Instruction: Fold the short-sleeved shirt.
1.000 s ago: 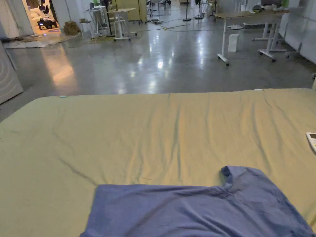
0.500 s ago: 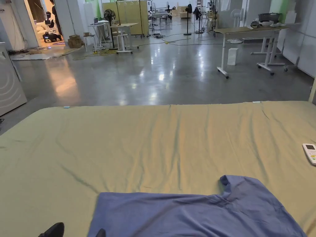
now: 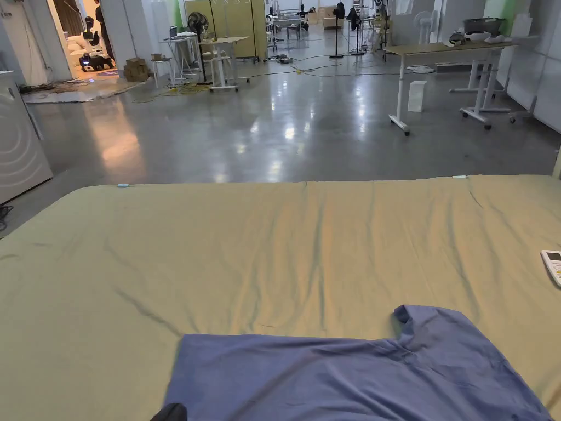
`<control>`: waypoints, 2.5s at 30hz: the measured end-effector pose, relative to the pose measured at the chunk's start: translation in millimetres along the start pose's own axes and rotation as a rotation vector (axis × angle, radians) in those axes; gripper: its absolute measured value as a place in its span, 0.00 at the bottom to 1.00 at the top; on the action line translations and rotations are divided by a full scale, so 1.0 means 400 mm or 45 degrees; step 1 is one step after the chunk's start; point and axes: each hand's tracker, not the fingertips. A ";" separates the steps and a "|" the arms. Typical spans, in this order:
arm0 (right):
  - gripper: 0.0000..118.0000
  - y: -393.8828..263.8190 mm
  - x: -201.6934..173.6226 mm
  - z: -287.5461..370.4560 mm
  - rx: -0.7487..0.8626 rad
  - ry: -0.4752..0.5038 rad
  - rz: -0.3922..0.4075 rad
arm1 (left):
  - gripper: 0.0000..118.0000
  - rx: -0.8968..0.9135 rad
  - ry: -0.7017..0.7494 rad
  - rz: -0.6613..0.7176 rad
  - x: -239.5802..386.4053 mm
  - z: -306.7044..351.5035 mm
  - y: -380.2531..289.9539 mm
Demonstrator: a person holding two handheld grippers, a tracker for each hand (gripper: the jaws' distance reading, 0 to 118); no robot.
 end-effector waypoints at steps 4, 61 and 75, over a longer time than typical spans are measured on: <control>0.00 0.008 -0.004 -0.004 0.014 -0.008 -0.005 | 0.00 -0.040 -0.029 0.037 -0.004 -0.015 -0.011; 0.69 -0.057 0.294 -0.346 -0.358 -0.204 -0.180 | 0.08 -1.238 0.169 0.184 -0.316 -1.194 -0.339; 0.66 -0.140 0.501 -1.025 -0.878 -0.200 -0.140 | 0.08 -1.339 0.139 0.166 -0.345 -1.240 -0.354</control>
